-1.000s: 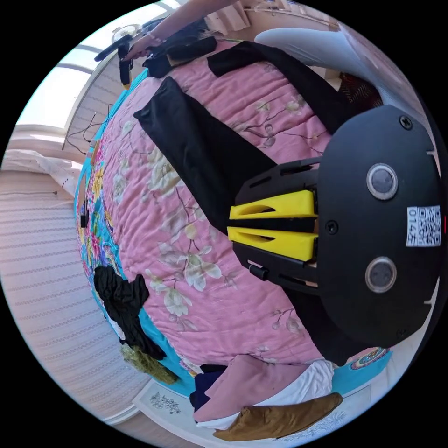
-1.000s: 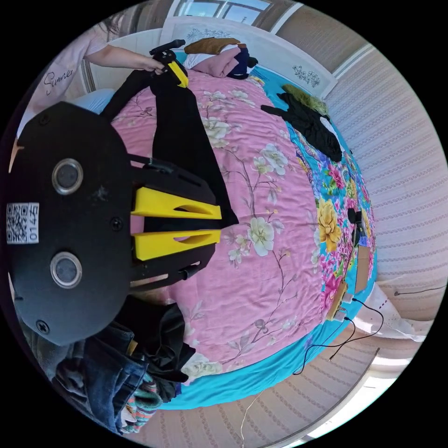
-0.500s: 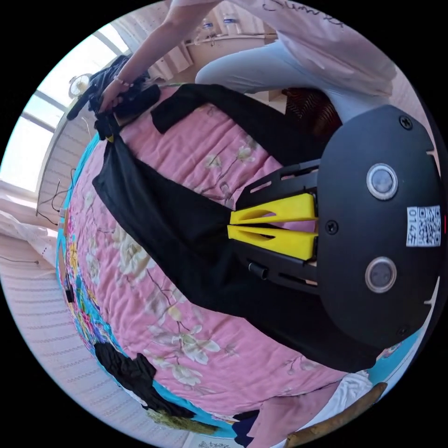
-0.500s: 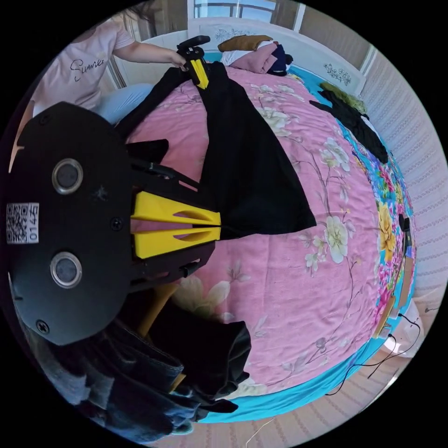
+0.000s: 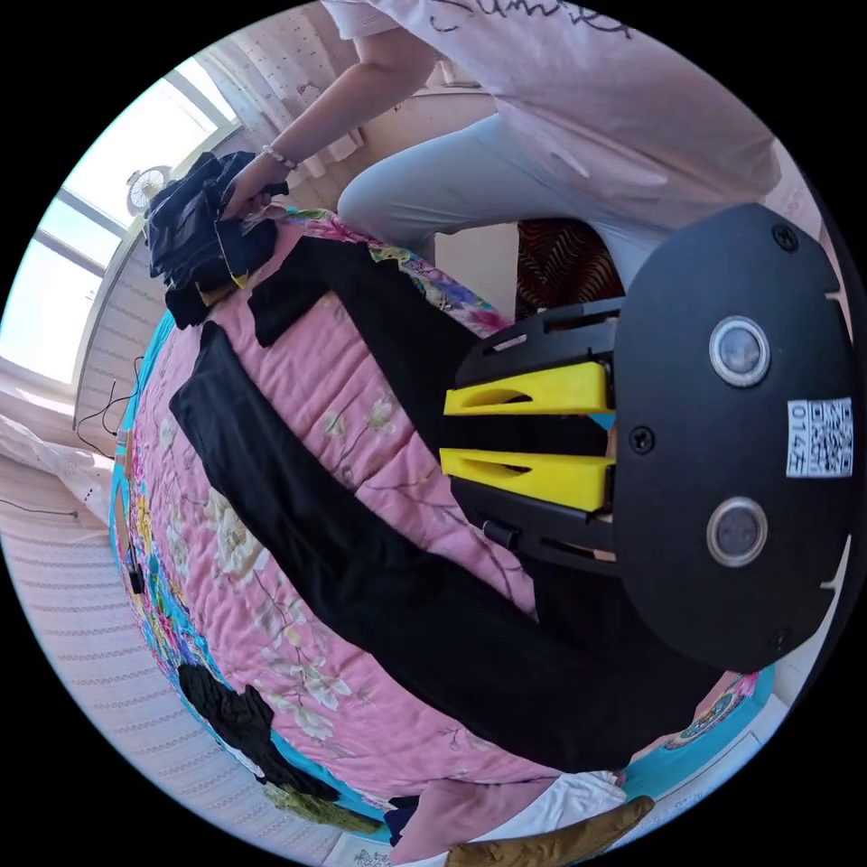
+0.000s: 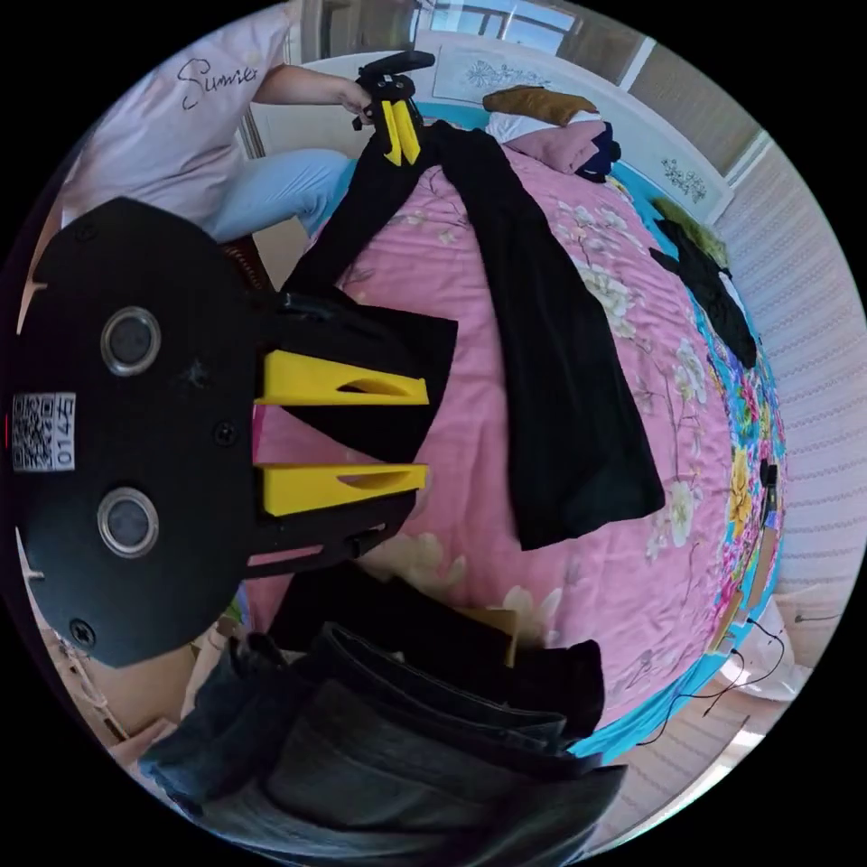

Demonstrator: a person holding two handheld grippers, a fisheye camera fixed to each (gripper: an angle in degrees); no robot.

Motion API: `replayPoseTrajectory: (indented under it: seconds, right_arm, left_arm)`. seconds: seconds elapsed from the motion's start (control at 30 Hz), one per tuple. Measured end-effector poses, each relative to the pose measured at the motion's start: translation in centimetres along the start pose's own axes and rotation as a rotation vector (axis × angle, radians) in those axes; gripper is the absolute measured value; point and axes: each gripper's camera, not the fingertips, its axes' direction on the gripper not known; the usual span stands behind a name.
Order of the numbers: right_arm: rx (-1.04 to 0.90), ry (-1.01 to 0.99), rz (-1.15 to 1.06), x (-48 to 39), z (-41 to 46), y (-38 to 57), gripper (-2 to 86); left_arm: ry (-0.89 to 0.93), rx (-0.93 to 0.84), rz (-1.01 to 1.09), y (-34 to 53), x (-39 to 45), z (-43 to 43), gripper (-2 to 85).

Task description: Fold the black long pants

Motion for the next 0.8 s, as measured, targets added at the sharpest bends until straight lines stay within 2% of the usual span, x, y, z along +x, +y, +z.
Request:
replayPoseTrajectory:
  seconds: [0.1,0.17,0.23,0.4,0.57,0.8]
  right_arm:
    - [-0.032,-0.031,0.131,1.6,3.8,4.2,12.3]
    - [0.088,-0.047,0.18,1.9,3.8,7.1,6.1]
    - [0.105,-0.122,0.165,2.1,2.9,8.8,1.9]
    - [0.236,-0.154,0.154,3.4,-2.9,15.6,0.3]
    - [0.337,-0.179,0.153,4.5,-8.5,23.2,0.0]
    - [0.375,-0.197,0.119,3.5,-7.9,23.8,-0.1]
  left_arm:
    - [-0.054,-0.086,-0.034,0.2,2.1,3.5,6.7]
    - [-0.086,-0.074,-0.032,0.4,2.9,4.4,5.1]
    - [-0.091,-0.083,-0.028,0.2,3.5,3.6,1.9]
    - [-0.139,-0.023,0.038,1.0,6.7,-2.5,-0.8]
    - [-0.113,0.09,0.01,2.3,8.3,-8.6,-0.9]
    - [-0.175,0.124,-0.03,0.1,8.2,-13.3,-1.0]
